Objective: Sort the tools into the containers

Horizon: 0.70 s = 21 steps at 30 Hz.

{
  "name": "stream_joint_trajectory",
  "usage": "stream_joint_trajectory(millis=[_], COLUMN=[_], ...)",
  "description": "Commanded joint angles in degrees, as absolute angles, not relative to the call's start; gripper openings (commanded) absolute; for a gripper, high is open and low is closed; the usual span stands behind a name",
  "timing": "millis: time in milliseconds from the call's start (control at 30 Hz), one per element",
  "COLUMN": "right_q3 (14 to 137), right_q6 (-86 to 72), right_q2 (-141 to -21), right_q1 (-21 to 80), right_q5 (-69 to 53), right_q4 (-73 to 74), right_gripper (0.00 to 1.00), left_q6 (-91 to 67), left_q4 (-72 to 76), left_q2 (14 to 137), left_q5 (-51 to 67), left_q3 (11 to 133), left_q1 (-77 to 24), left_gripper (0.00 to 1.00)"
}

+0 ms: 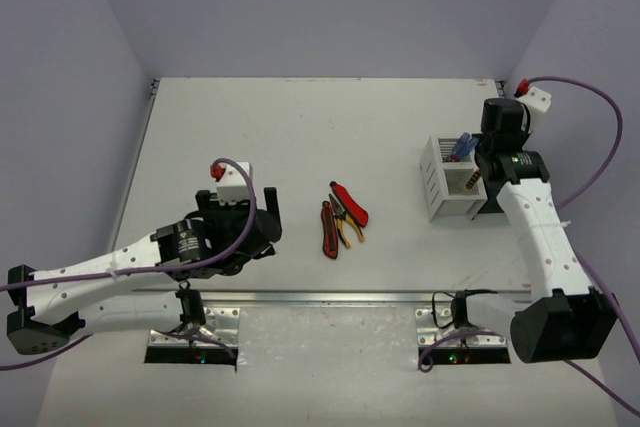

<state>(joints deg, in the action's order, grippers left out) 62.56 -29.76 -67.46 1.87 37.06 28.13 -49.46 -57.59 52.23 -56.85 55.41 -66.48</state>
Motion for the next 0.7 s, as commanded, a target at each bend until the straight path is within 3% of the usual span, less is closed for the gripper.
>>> stream_joint_trajectory(millis=[0, 600, 667], right_q3=[61.9, 52.9, 53.3], right_q6=[-31.6, -34.7, -34.9], right_q2=[-68.1, -70.7, -71.0], right_q1=[1.7, 2.1, 2.3], right_q5=[37.7, 37.6, 36.6], right_q4=[18.5, 9.6, 10.7], right_gripper=[0.0, 0.0, 0.04], left_q6=[-56.0, -55.1, -54.9], left_q4=[-63.6, -61.7, -61.6], left_q2=[51.5, 53.0, 52.9], left_q5=[-60.2, -57.0, -56.9], left_q3=[56.9, 54.8, 54.9], left_q1=[-66.8, -66.9, -66.9], left_gripper=[1.0, 1.0, 1.0])
